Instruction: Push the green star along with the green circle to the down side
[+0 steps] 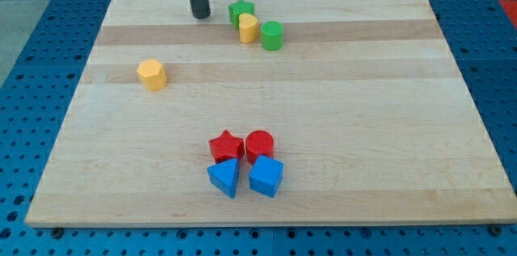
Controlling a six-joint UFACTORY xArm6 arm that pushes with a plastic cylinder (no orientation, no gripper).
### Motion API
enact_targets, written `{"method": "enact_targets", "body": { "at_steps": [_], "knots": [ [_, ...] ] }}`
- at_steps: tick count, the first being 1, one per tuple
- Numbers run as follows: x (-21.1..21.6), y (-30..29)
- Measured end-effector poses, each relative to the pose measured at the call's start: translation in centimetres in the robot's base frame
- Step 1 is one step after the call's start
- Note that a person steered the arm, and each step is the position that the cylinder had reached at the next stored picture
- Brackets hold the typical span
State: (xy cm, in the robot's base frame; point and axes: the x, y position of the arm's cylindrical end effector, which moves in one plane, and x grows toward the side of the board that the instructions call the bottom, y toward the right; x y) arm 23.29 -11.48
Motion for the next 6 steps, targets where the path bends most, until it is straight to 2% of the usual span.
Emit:
{"method": "enact_targets", "body": {
  "at_steps": [3,4,6],
  "knots": [
    [1.8,9.5],
    [2.9,10.9],
    [8.4,11.3]
  ]
}}
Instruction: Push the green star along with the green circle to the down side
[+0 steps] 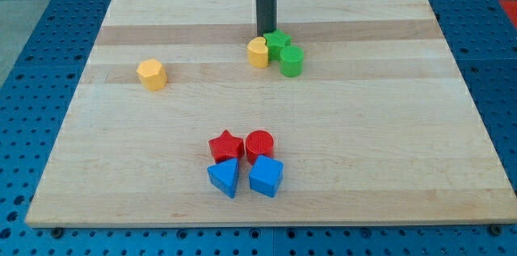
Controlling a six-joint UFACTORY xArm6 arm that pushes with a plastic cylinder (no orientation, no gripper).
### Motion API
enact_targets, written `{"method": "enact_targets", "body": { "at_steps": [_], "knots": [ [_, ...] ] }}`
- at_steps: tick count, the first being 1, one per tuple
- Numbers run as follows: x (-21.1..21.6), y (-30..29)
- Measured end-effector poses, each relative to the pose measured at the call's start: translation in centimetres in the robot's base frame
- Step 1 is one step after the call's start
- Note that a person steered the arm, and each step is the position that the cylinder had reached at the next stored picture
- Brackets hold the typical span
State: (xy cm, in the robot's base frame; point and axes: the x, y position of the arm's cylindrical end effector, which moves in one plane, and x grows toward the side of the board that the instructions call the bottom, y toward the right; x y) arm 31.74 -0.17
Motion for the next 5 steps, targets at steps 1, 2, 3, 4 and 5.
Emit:
{"method": "enact_targets", "body": {
  "at_steps": [1,2,3,4,5],
  "knots": [
    [2.1,0.7],
    [3.3,0.7],
    [4.4,0.5],
    [5.3,-1.1],
    [5.9,-3.1]
  ]
}}
